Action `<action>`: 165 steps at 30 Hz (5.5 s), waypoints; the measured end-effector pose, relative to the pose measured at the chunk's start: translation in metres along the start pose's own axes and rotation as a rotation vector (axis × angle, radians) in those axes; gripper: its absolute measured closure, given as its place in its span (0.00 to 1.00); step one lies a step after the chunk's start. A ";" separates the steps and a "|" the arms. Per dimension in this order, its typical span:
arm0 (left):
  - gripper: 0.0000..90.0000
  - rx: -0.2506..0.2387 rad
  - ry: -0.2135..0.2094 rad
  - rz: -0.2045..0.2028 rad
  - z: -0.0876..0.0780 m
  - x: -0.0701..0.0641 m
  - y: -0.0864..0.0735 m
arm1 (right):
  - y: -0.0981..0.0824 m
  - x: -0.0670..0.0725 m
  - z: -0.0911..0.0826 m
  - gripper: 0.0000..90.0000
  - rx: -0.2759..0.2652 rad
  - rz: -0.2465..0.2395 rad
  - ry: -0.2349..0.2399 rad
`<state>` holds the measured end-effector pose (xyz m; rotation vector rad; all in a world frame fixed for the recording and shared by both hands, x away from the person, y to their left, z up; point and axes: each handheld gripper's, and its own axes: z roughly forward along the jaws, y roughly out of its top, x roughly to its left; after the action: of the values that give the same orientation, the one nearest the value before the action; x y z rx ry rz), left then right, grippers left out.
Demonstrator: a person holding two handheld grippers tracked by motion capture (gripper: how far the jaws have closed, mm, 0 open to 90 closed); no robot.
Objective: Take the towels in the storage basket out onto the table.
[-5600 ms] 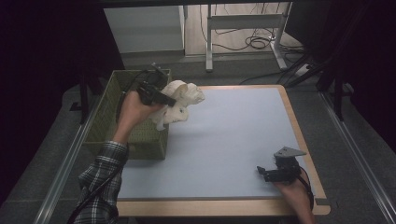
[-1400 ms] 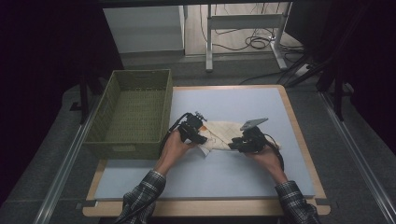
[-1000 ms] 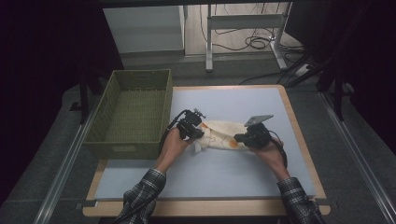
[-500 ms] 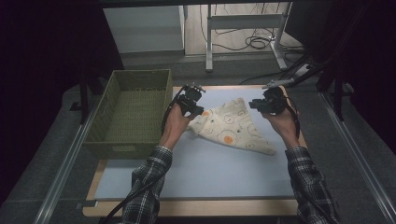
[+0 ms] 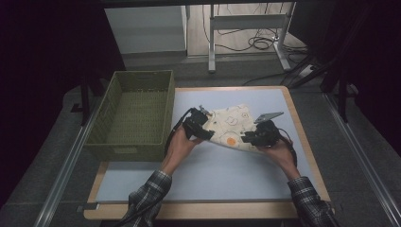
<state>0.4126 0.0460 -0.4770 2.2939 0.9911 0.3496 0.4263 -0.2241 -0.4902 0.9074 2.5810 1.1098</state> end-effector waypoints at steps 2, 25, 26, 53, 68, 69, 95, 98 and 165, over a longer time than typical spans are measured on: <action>0.39 -0.009 -0.005 0.003 0.000 -0.006 -0.007 | -0.001 0.003 0.005 0.74 0.007 -0.006 0.009; 0.04 -0.096 0.032 -0.110 -0.024 -0.033 -0.143 | 0.016 0.041 0.064 0.96 0.055 -0.163 -0.045; 0.04 -0.096 0.032 -0.110 -0.024 -0.033 -0.143 | 0.016 0.041 0.064 0.96 0.055 -0.163 -0.045; 0.04 -0.094 0.031 -0.105 -0.024 -0.033 -0.143 | 0.048 -0.097 0.033 0.72 0.118 0.142 -0.219; 0.04 -0.096 0.035 -0.105 -0.024 -0.033 -0.143 | 0.024 -0.013 0.015 0.63 0.069 0.061 -0.009; 0.04 -0.097 0.036 -0.105 -0.024 -0.033 -0.143 | 0.022 -0.011 0.022 0.64 0.074 0.066 -0.002; 0.04 -0.098 0.035 -0.102 -0.024 -0.033 -0.143 | 0.099 -0.019 0.061 0.66 0.021 0.033 -0.044; 0.04 -0.098 0.035 -0.101 -0.024 -0.033 -0.143 | 0.087 -0.012 0.058 0.68 0.035 0.024 -0.007; 0.99 -0.122 -0.072 -0.024 -0.032 -0.041 -0.119 | -0.080 0.027 -0.059 0.98 0.026 -0.001 -0.083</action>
<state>0.3029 0.0933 -0.5266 2.1682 0.9347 0.3062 0.3452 -0.2854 -0.5038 0.9377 2.5347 1.0184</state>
